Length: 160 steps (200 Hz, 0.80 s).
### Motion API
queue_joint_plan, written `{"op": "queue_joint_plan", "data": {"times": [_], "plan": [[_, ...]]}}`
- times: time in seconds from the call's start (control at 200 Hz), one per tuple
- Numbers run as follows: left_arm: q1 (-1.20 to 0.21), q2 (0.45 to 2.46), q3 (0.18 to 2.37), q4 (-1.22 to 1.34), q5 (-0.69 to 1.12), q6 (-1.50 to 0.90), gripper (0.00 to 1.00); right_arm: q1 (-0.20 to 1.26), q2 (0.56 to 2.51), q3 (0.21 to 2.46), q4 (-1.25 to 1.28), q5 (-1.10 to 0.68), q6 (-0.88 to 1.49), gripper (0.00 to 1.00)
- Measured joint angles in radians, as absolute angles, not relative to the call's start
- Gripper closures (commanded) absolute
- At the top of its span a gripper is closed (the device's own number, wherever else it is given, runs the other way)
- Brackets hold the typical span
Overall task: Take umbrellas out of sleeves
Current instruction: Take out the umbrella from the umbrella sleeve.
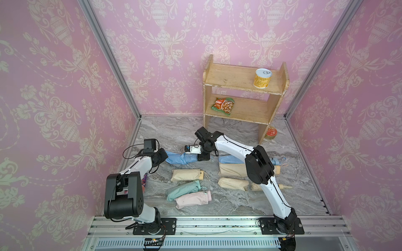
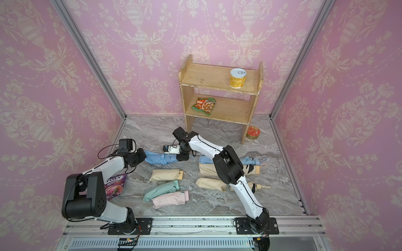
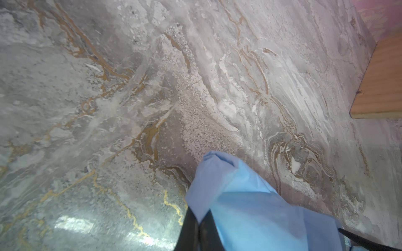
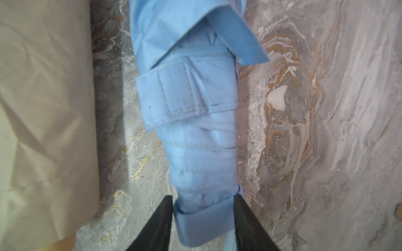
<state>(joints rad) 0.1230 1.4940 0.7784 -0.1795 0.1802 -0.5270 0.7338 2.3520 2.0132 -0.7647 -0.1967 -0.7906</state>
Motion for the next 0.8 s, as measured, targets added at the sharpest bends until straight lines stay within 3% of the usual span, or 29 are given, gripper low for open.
{"op": "queue_joint_plan", "data": {"times": [0.505, 0.686, 0.801], "plan": [[0.165, 1.494, 0.832, -0.208, 0.045, -0.463, 0.99, 0.713, 2.327, 1.963, -0.727, -0.150, -0.794, 0.54], [0.175, 1.510, 0.836, -0.208, 0.027, -0.451, 0.93, 0.694, 2.316, 1.943, -0.719, -0.129, -0.794, 0.54], [0.176, 1.527, 0.841, -0.211, 0.026, -0.443, 0.84, 0.693, 2.310, 1.934, -0.715, -0.120, -0.789, 0.53]]}}
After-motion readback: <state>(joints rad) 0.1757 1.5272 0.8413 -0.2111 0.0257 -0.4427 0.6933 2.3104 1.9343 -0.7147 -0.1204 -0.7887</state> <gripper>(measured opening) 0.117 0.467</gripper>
